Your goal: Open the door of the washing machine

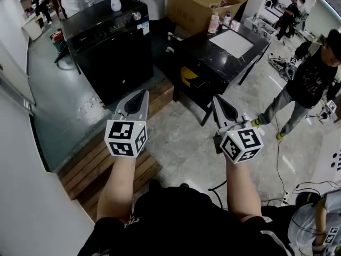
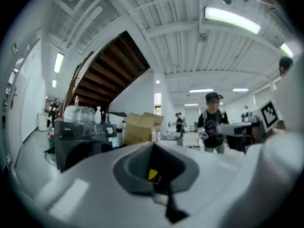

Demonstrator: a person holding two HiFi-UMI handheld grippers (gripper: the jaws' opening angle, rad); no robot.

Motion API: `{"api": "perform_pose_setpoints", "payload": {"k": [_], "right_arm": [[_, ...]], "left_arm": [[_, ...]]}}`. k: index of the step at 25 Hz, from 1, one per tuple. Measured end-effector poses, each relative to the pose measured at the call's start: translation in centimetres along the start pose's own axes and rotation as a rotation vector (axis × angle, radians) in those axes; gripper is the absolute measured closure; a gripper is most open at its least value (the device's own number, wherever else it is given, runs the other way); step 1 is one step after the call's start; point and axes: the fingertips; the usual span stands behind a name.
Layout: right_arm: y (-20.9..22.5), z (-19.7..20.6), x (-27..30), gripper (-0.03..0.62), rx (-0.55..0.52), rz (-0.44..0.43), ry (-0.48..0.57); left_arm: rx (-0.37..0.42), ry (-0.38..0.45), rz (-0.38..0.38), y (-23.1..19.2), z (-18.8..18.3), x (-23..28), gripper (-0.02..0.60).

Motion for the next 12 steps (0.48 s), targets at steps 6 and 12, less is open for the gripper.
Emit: {"api": "perform_pose_setpoints", "payload": {"k": [6, 12], "right_arm": [[-0.4, 0.2, -0.2, 0.605, -0.01, -0.019, 0.006], [0.0, 0.5, -1.5, 0.605, -0.03, -0.053, 0.011]], "left_arm": [[-0.009, -0.003, 0.001, 0.5, 0.3, 0.3, 0.574], [-0.027, -0.005, -0.024, 1.4, 1.1, 0.9, 0.574]]}}
Point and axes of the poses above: the fingertips, and each gripper's own axes: x forward along the fingers, y to its right, z out of its underside, and after that the axes turned 14 degrees about -x, right-handed
